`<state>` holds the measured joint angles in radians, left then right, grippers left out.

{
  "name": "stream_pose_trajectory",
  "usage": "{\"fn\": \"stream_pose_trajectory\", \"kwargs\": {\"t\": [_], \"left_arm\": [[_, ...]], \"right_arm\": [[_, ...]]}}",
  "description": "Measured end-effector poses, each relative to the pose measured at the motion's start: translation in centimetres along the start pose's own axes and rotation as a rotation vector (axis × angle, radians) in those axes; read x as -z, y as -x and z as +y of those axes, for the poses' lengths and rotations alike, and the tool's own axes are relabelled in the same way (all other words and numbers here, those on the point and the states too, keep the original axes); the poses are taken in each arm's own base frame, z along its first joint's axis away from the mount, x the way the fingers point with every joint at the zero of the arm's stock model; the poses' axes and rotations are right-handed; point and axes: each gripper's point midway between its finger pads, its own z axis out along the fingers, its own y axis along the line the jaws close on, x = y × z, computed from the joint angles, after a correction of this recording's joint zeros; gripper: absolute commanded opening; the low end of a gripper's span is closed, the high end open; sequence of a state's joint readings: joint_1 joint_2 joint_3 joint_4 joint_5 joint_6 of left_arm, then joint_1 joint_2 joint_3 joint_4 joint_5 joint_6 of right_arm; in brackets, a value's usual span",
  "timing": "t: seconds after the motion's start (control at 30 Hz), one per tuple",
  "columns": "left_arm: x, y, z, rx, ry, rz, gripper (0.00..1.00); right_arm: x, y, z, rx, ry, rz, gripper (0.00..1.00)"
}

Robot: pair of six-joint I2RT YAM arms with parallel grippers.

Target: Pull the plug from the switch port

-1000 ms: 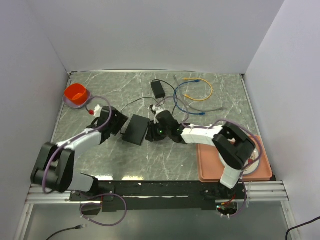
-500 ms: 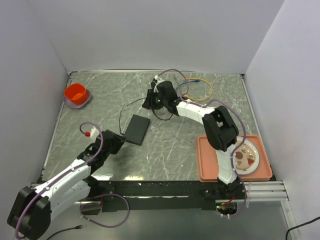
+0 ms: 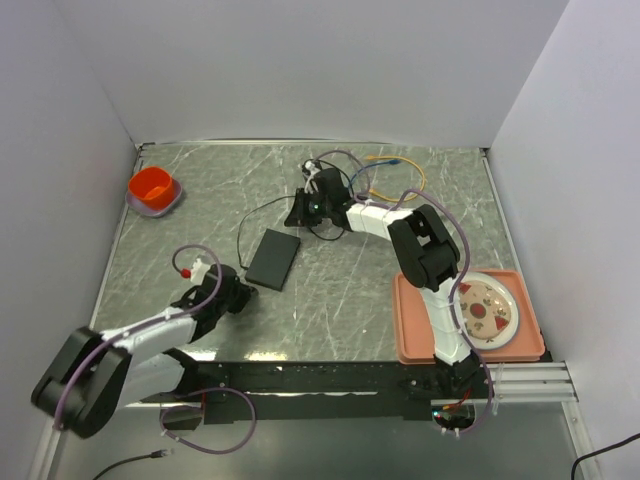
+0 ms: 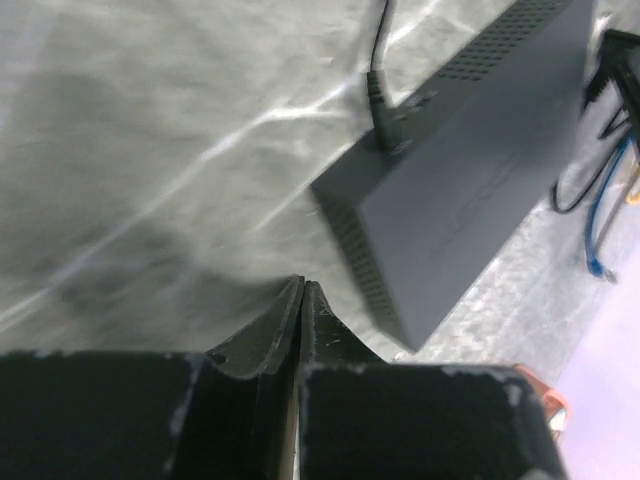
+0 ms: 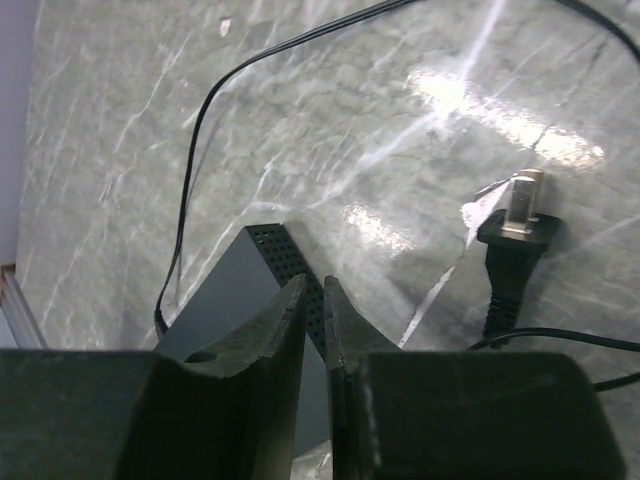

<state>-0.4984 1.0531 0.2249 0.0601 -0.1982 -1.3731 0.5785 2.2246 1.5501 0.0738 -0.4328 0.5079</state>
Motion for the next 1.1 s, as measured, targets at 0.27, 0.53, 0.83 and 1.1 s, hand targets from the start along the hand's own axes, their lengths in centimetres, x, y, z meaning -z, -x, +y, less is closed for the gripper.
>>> {"fn": "stream_pose_trajectory", "kwargs": {"t": [0.27,0.53,0.83,1.1], "left_arm": [[-2.8,-0.6,-2.9,0.024,-0.017,0.075,0.08],[-3.5,-0.2,-3.5,0.031,-0.016,0.106,0.12],[-3.3,0.2,-3.3,0.041,-0.013,0.103,0.11],[-1.5,0.1,-2.1,0.041,-0.018,0.100,0.11]], "right_arm": [[-0.3,-1.5,0.7,0.013,0.059,0.008,0.17],[1.7,-5.3,2.0,0.000,0.119,0.038,0.20],[2.7,-2.0,1.4,0.010,-0.001,0.021,0.21],[1.0,4.7,-0.4,0.019,-0.065,-0.055,0.20]]}}
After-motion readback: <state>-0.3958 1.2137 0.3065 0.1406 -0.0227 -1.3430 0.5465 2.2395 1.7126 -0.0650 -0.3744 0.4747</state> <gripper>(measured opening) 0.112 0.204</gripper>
